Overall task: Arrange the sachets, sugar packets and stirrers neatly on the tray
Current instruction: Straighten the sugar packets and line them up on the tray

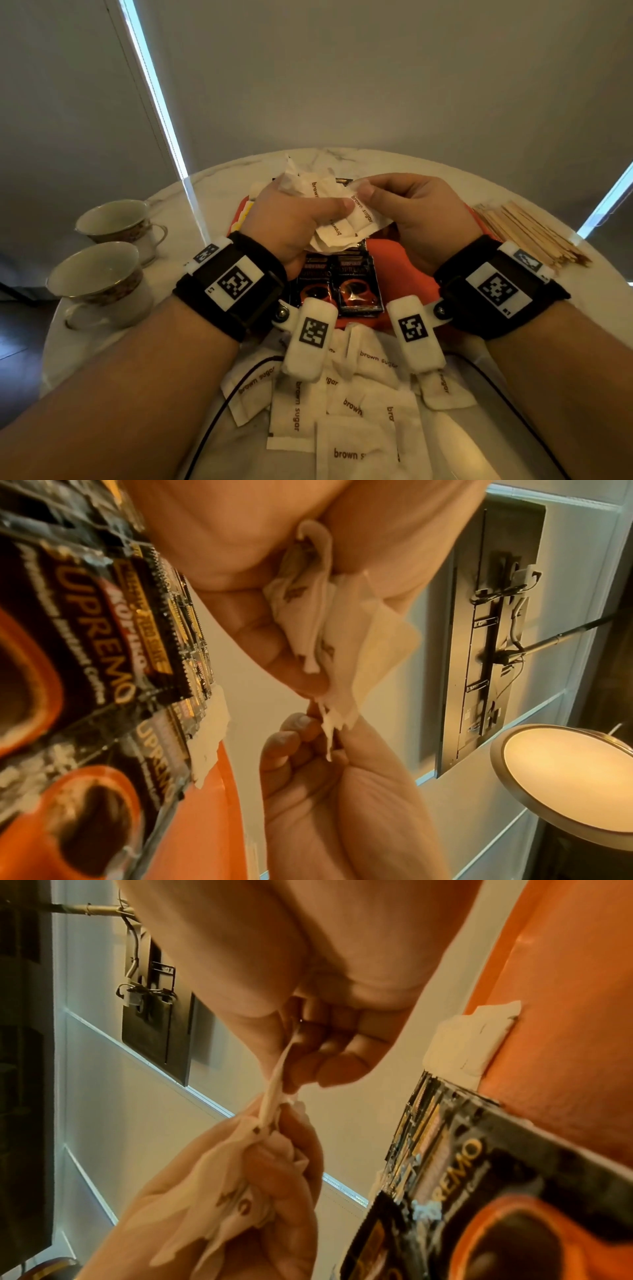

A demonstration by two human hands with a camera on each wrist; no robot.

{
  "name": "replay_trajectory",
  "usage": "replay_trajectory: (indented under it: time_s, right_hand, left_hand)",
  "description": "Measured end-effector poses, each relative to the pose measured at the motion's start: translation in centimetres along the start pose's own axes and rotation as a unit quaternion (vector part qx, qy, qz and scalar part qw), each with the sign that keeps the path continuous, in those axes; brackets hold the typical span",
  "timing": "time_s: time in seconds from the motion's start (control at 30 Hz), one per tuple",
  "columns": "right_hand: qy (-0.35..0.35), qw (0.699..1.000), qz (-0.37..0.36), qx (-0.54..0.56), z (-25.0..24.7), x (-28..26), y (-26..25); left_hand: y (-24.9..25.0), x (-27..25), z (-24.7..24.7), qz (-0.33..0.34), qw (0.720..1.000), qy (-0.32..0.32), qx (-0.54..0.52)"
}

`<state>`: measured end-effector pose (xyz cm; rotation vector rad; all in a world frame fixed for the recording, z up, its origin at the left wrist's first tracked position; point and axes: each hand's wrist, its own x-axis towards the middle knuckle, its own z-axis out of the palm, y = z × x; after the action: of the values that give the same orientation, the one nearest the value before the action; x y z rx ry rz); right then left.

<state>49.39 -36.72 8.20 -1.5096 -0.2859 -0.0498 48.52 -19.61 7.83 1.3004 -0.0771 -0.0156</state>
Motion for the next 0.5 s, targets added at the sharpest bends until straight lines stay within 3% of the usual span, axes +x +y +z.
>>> replay_trajectory:
  time_s: [0.2, 0.37, 0.5]
  right_hand:
    - [0.091, 0.994, 0.000, 0.063, -0.1, 0.3, 0.0]
    - [0.026, 0.996, 0.059, 0.068, 0.5, -0.2, 0.1]
    - [0.124, 0.986, 0.084, 0.075, -0.6, 1.0, -0.1]
  left_hand:
    - [0.2, 0.4, -0.1, 0.005, 0.997, 0.056, -0.050]
    - [-0.1, 0.5, -0.2, 0.021, 0.995, 0.066, -0.071]
    - [-0.1, 0.7, -0.5, 0.022, 0.993, 0.094, -0.068]
